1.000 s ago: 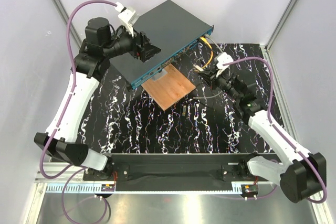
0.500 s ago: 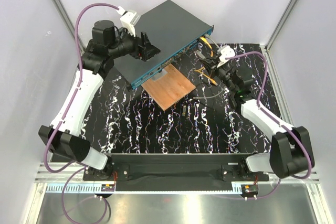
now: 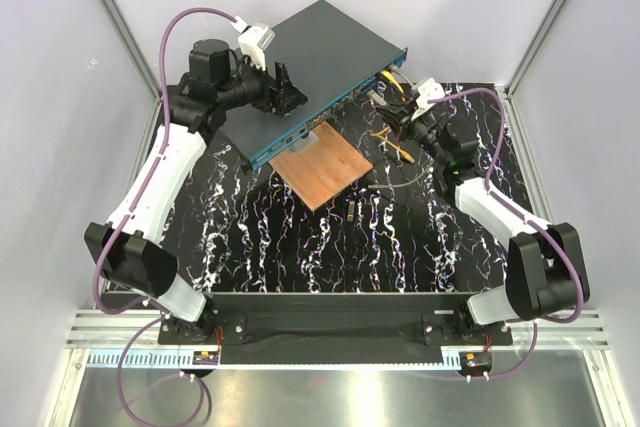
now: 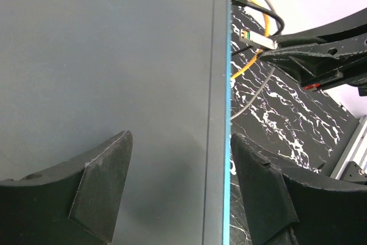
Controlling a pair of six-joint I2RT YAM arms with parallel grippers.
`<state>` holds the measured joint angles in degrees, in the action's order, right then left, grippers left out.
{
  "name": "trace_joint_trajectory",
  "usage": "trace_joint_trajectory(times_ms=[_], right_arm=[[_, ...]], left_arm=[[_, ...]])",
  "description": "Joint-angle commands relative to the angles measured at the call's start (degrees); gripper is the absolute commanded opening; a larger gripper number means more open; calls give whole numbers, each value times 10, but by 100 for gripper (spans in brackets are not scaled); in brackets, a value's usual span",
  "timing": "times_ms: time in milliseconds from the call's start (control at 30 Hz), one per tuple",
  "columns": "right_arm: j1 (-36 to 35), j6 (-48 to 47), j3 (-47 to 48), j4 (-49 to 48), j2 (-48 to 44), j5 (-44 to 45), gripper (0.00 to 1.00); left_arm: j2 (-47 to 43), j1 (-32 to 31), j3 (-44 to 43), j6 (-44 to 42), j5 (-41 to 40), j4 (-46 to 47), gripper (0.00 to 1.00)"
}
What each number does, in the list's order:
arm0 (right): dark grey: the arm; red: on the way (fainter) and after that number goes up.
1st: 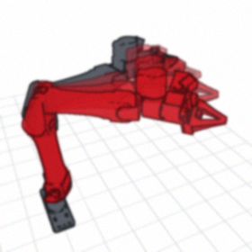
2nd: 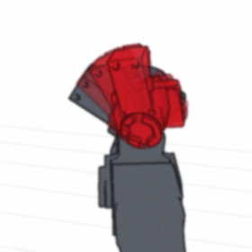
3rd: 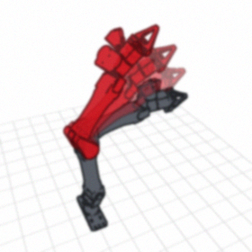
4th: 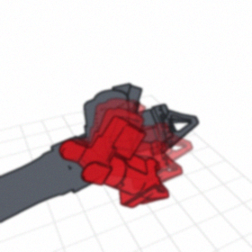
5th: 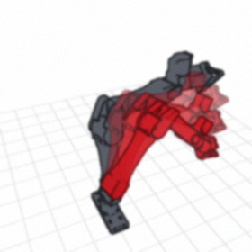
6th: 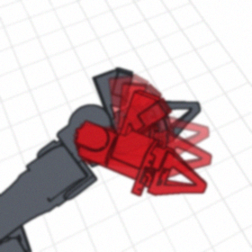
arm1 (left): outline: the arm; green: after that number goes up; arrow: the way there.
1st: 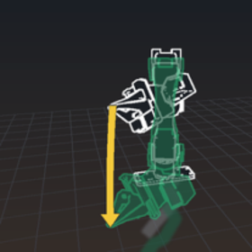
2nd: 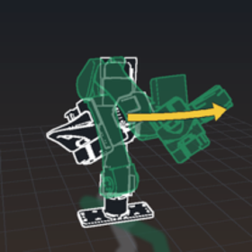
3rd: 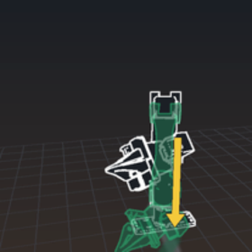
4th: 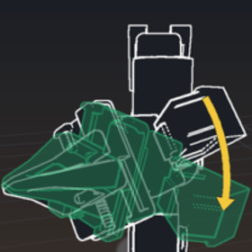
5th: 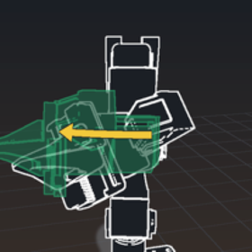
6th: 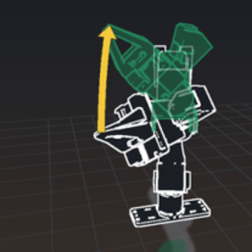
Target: Insert the plug into the switch port
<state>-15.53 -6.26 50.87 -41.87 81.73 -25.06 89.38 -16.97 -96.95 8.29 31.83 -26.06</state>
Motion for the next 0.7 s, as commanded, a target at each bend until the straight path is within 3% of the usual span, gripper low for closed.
trace_joint_trajectory(times_ms=[0, 667], right_arm=[[1, -2, 41, -15, 13, 7, 0], [1, 24, 56, 25, 34, -15, 0]], left_arm=[[0, 2, -21, 8, -11, 22, 74], [24, 1, -37, 14, -2, 25, 74]])
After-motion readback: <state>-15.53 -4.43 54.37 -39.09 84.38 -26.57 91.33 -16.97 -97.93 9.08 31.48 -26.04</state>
